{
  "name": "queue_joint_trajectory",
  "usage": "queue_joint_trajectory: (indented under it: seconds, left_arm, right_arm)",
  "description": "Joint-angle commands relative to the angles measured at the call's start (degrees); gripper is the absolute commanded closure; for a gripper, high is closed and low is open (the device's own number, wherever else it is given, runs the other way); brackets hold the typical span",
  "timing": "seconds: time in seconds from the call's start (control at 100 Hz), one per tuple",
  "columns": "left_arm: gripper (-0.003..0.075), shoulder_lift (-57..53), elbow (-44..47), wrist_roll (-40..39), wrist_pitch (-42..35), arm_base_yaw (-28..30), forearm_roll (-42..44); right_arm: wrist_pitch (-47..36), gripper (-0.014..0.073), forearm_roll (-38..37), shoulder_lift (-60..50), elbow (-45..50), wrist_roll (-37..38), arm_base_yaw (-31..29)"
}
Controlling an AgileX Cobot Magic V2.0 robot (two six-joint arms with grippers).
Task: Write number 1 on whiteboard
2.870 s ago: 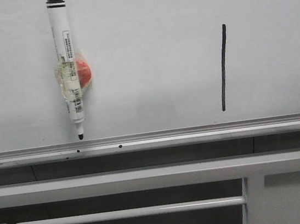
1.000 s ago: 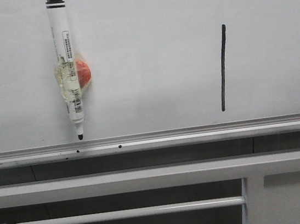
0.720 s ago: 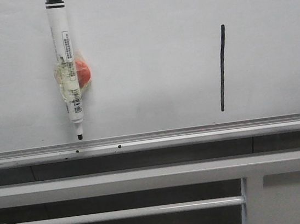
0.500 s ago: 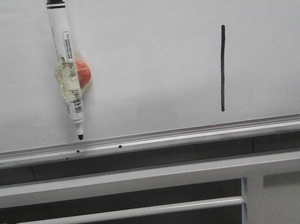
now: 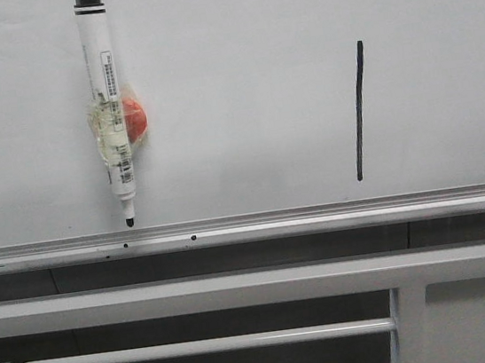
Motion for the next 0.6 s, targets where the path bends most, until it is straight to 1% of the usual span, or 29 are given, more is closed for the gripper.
queue_joint_trajectory:
  seconds: [0.0,0.16,0.59]
  left_arm:
    - [0.0741,-1.4,0.4,0.3,-3.8,0.2,-0.8]
    - [0.0741,-1.4,0.4,0.3,-3.7,1.1,-0.8]
    - [0.0741,-1.4,0.4,0.3,-3.8,1.1,-0.6]
  right_arm:
    - [-4.3,0.0657,-1.0,-0.7,-1.4,-0.3,-0.2]
    - [-4.3,0.0657,-1.0,-0.7,-1.4,-0.3,-0.2]
    - [-4.3,0.0657,-1.0,-0.7,-1.4,-0.3,-0.2]
